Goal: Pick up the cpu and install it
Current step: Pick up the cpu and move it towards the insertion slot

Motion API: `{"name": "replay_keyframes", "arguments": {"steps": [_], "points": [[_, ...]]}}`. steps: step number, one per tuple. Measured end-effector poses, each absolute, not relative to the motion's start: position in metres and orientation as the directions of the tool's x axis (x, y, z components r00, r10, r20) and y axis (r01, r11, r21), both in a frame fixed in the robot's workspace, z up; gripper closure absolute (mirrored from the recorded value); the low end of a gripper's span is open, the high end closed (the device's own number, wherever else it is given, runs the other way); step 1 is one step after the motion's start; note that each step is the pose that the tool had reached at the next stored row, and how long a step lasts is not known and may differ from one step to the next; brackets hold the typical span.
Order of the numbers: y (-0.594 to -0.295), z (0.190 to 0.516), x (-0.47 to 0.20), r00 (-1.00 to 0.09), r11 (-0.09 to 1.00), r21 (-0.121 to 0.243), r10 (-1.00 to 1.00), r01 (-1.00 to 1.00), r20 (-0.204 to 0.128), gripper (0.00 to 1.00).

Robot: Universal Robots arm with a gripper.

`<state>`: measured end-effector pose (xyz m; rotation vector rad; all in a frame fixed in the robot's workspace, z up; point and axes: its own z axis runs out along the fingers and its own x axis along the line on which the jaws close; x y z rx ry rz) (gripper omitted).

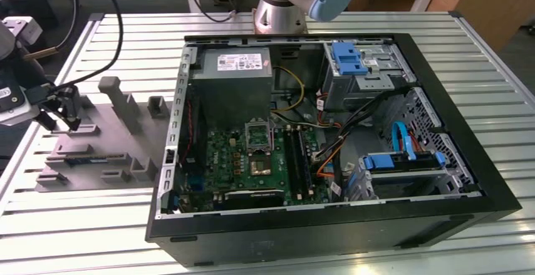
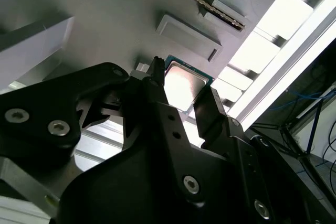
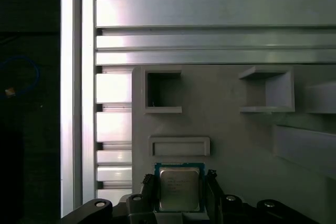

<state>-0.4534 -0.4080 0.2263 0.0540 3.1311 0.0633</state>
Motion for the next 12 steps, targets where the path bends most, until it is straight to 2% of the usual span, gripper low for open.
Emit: {"name": "replay_keyframes", "arguments": {"steps": [12], "points": [[-0.4080,0.2329,-0.4534,-0.999,0.999,0.041,0.035,0.034,-0.009,0.53]]}}
